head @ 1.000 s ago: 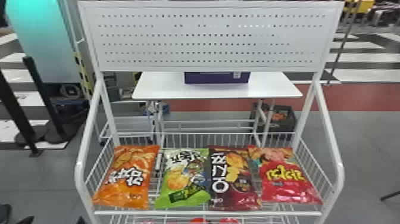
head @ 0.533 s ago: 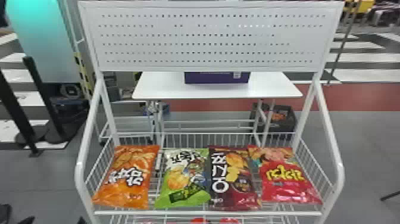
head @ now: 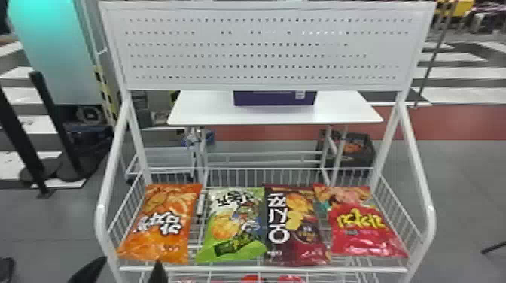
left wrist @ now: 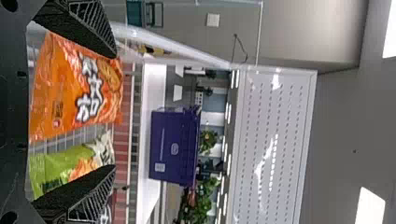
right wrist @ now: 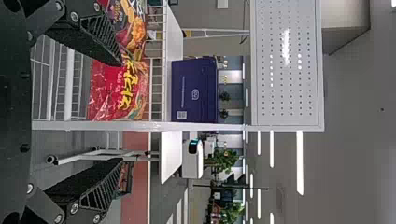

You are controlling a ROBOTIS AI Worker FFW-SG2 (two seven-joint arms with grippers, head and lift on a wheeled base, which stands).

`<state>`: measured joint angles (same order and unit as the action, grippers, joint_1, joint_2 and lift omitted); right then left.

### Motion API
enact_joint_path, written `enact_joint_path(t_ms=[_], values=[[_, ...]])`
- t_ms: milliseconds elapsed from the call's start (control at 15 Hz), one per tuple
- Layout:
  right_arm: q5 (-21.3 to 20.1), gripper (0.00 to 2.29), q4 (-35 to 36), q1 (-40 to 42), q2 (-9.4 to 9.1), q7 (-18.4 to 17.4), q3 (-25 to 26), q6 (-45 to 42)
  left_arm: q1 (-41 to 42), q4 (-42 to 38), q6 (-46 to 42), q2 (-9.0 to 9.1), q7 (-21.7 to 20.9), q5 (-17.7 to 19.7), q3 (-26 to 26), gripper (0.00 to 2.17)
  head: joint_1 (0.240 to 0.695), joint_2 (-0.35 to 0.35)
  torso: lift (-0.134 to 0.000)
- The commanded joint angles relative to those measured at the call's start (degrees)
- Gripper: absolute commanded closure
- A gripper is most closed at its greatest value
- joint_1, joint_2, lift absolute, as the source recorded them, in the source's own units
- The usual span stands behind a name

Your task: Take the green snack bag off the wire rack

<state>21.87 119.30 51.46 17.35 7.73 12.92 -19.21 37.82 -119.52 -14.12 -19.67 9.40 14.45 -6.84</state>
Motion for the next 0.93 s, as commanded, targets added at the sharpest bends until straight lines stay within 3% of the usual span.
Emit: enact_joint_path(t_ms=[0,200,467,867], values=[[-0.33,0.17,-0.12,-0.05,-0.13,0.00,-0.18,0.01,-8.64,3.24,5.99,0.24,1.49,-2.23,-7.31,0.04,0.499,0.000,0.000],[-0.33,0.17,-0.12,-0.13,-0.13,0.00,0.00,0.01,-18.39,9.48,12.50,3.23,2.20,-3.99,-13.47,0.04,0.499,0.000,0.000],[-0.42,0.17,-0.82,-0.84,-0.30,0.00,-0.71,0.18,-26.92,19.23,17.24,7.45,2.20,-5.22,-16.72,0.05,0.499,0.000,0.000],[-0.77,0.17,-0.82,-1.10,-0.21,-0.09,-1.06,0.36,-35.53,27.58,23.40,8.94,2.46,-5.84,-19.88,0.05,0.499,0.000,0.000]])
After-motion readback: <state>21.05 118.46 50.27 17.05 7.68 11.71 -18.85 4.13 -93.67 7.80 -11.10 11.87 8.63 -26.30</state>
